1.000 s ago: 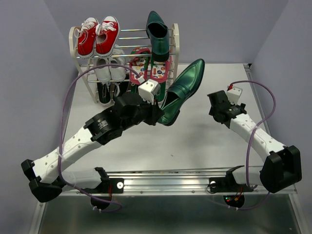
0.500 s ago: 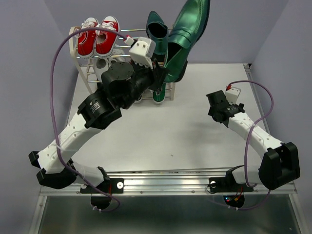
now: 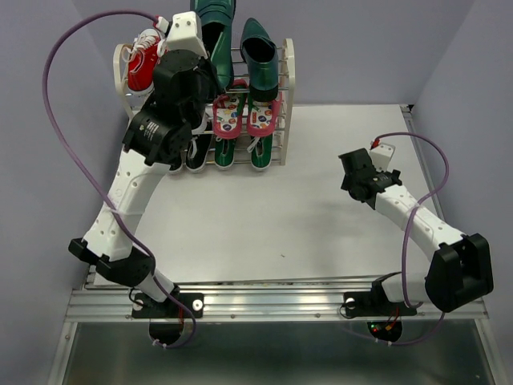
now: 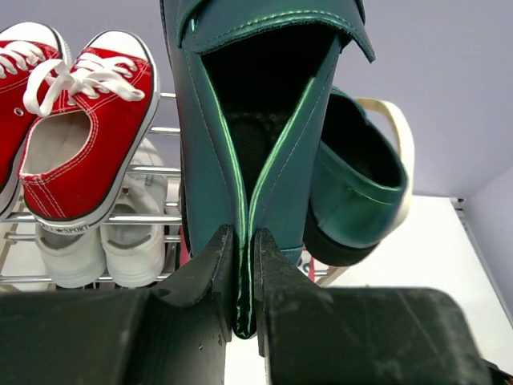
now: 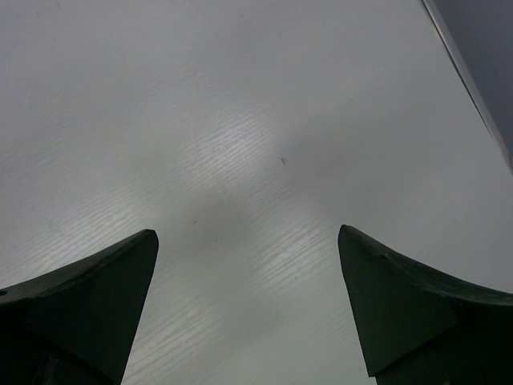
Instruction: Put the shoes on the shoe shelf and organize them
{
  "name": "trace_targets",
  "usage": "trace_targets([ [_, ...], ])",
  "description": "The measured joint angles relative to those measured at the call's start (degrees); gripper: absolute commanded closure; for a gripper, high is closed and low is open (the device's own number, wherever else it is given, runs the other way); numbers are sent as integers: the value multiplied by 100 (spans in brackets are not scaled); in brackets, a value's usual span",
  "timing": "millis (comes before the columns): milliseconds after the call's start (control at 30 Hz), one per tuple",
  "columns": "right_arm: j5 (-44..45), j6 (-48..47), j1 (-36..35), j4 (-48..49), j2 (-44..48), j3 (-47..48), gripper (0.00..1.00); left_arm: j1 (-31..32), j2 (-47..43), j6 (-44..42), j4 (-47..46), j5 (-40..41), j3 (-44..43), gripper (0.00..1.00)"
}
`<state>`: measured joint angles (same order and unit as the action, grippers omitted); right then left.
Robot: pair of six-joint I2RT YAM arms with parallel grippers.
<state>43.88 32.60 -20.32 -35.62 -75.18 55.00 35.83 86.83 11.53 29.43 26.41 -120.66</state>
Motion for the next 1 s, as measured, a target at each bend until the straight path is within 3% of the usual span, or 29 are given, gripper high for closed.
trace_targets([
  [367,-2,-22,0,4,-57,0,0,-990,938,446,575,-837,-509,100],
  [600,-37,-22,0,4,-57,0,0,-1215,1113,811,713,-914,-682,100],
  [667,-39,-22,0,4,-57,-4,0,-1233,1117,815,748,-927,-686,88],
  [700,-39,-20,0,4,-57,-11,0,-1235,1128,820,767,-938,-688,72],
  [767,-39,-20,0,4,-57,-11,0,-1244,1150,833,758,-946,-699,68],
  [800,-39,-20,0,4,-57,-11,0,-1244,1154,826,715,-946,-702,59],
  [900,-39,-20,0,4,-57,-13,0,-1266,1174,796,544,-1038,-745,47],
  [1000,-39,-20,0,4,-57,-15,0,-1283,1176,802,426,-1108,-776,45],
])
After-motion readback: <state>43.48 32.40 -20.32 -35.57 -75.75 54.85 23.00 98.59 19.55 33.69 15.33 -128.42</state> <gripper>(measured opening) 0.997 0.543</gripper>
